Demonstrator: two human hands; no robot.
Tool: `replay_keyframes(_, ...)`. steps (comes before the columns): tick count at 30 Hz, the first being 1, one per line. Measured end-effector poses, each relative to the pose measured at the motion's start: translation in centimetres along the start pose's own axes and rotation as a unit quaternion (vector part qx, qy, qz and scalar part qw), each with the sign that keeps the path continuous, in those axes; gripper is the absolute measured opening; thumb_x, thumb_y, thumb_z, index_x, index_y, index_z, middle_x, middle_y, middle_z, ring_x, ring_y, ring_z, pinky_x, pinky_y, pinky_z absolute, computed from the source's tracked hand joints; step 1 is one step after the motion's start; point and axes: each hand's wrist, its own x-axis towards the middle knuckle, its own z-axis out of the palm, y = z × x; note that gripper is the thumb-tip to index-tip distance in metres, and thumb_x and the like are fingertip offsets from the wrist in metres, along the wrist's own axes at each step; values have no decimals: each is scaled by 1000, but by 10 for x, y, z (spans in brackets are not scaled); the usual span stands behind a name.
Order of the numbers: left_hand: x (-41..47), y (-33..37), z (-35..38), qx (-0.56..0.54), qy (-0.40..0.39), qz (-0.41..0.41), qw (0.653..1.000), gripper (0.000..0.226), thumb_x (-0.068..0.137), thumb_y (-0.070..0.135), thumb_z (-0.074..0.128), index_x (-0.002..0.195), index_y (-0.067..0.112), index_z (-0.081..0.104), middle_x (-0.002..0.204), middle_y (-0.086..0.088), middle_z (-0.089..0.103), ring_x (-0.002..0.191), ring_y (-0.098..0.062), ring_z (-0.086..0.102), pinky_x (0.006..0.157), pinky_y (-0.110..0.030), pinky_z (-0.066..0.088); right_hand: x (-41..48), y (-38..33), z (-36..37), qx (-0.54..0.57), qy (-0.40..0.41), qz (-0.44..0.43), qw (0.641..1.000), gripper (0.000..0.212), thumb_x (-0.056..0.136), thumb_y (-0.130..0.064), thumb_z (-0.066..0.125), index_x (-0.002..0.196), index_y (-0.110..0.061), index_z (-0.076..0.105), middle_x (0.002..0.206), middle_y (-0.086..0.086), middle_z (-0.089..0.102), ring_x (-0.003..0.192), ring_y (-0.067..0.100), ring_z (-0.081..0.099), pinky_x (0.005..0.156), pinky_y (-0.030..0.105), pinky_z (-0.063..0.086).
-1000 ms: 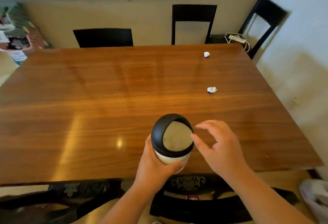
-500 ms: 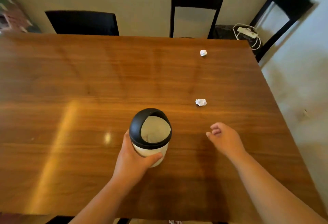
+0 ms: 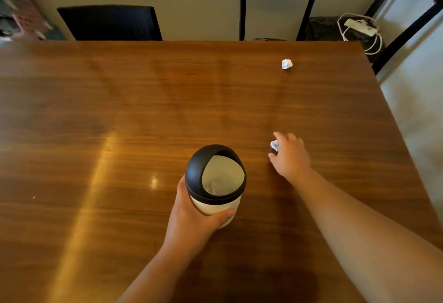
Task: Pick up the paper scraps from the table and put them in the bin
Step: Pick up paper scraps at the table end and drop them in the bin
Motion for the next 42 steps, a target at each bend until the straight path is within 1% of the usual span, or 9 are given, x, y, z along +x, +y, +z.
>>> replay_keyframes(4, -5, -2, -7, -5, -5, -1, 1000, 109, 30, 83, 84, 121, 76, 26, 122, 45, 50, 110, 24, 50, 80, -16, 47, -9, 0, 7, 19, 10, -3, 1000, 32, 91, -21, 61, 122, -18, 58, 118, 6, 57, 108, 29, 54, 75, 36, 48)
replay_keyframes(8, -22, -10, -23, -11, -15, 2, 1000, 111, 37, 67, 93, 127, 73, 28, 122, 41, 53, 110, 22, 51, 85, -20, 48, -55, -2, 11, 36, 50, -18, 998, 17, 87, -28, 64, 102, -20, 64, 94, -2, 66, 94, 22, 58, 69, 31, 45)
replay_keyframes(11, -42, -14, -41, -20, -21, 1, 1000, 108, 37, 64, 94, 119, 79, 26, 122, 42, 53, 110, 21, 52, 84, -18, 47, -106, -11, 16, 125, 47, 9, 991, 20, 86, -31, 66, 104, -22, 66, 95, -7, 66, 95, 16, 56, 78, 31, 49)
replay_keyframes(16, -88, -26, -82, -32, -44, 4, 999, 107, 30, 77, 89, 116, 81, 25, 118, 45, 52, 110, 22, 52, 83, -15, 46, -222, -47, 12, 299, 24, 31, 954, 21, 85, -26, 71, 96, -41, 60, 86, -20, 64, 80, 0, 63, 62, 11, 42)
replay_keyframes(24, -167, -65, -166, -46, -66, 28, 996, 107, 30, 74, 91, 116, 82, 27, 122, 46, 52, 108, 23, 53, 73, -10, 47, -378, -129, -7, 395, 28, 43, 917, 20, 79, -38, 76, 93, -45, 64, 94, -32, 65, 81, -9, 63, 57, 13, 49)
replay_keyframes(33, -235, -93, -222, -51, -99, 93, 989, 111, 39, 61, 97, 129, 70, 32, 123, 40, 56, 112, 19, 54, 75, 0, 47, -491, -206, -97, 427, 230, -106, 868, 28, 76, -44, 70, 103, -43, 62, 100, -22, 68, 90, 3, 67, 71, 10, 53)
replay_keyframes(38, -256, -93, -214, -48, -137, 113, 983, 115, 41, 62, 97, 136, 60, 33, 125, 37, 57, 115, 14, 55, 87, -16, 48, -533, -207, -124, 411, 390, -185, 803, 33, 85, -25, 73, 115, -31, 60, 108, -20, 65, 96, 12, 67, 78, 19, 55)
replay_keyframes(40, -265, -88, -203, -52, -158, 125, 978, 115, 41, 64, 96, 136, 62, 32, 126, 36, 57, 116, 14, 55, 88, -17, 48, -541, -203, -114, 357, 398, -200, 821, 34, 86, -26, 73, 116, -22, 58, 110, -18, 62, 96, 12, 65, 78, 23, 54)
replay_keyframes(42, -276, -80, -189, -52, -182, 142, 972, 115, 42, 68, 95, 138, 60, 32, 129, 32, 59, 118, 10, 57, 89, -17, 50, -550, -200, -96, 282, 329, -174, 885, 45, 82, -41, 72, 119, -19, 60, 112, -15, 59, 104, 10, 61, 86, 26, 52)
